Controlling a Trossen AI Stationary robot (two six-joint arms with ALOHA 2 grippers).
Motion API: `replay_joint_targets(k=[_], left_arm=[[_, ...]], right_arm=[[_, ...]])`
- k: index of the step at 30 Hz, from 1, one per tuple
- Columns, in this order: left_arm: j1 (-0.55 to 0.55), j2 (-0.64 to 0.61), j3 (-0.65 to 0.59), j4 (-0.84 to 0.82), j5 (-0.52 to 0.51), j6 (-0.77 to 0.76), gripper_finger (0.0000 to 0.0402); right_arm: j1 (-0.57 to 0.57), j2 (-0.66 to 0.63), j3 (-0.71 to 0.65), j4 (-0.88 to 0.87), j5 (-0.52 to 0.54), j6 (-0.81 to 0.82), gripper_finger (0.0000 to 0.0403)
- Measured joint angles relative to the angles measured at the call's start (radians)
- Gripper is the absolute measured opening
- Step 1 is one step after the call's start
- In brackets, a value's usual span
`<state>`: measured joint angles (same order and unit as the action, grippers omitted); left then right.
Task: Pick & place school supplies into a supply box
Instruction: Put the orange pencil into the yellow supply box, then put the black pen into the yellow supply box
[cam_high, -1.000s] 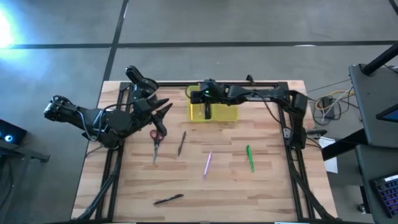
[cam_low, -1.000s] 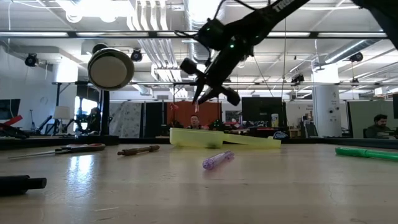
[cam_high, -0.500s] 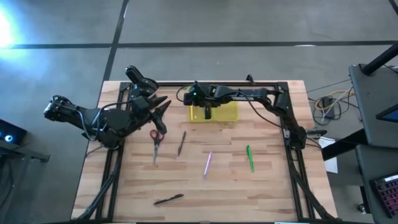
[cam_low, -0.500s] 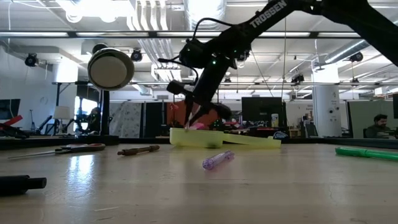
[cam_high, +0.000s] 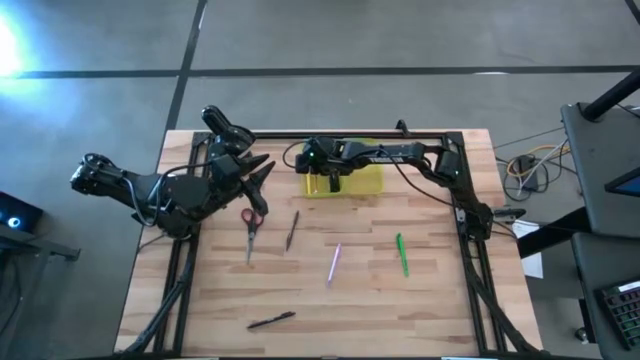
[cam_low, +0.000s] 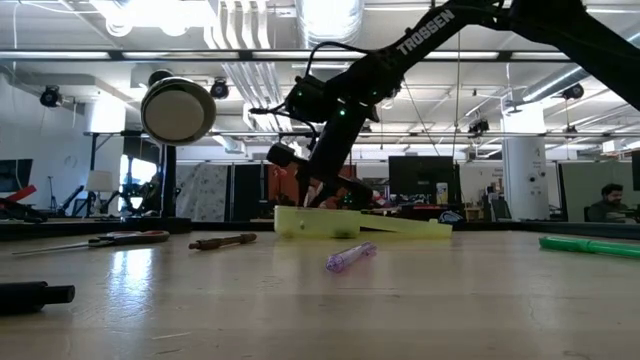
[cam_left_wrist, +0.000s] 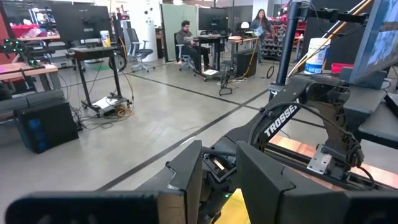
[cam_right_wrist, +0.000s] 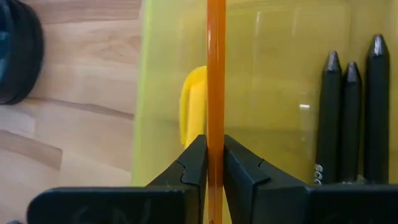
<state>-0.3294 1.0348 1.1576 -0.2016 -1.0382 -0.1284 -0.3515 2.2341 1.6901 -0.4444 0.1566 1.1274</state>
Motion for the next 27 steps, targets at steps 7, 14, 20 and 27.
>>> replay_joint_targets(k=[7,14,20,27], left_arm=[[0.000,0.000,0.000,0.000,0.000,0.000,0.0083],[0.000,0.000,0.000,0.000,0.000,0.000,0.0083],[0.000,0.000,0.000,0.000,0.000,-0.001,0.0083],[-0.001,0.000,0.000,-0.001,0.000,-0.002,0.0083]], right_arm=[[0.000,0.000,0.001,0.006,-0.024,-0.020,0.0062],[0.000,-0.005,0.009,-0.006,-0.029,-0.038,0.0100],[0.000,-0.070,0.009,-0.019,-0.025,-0.117,0.0116],[0.015,-0.199,-0.001,-0.074,0.029,-0.237,0.0110]])
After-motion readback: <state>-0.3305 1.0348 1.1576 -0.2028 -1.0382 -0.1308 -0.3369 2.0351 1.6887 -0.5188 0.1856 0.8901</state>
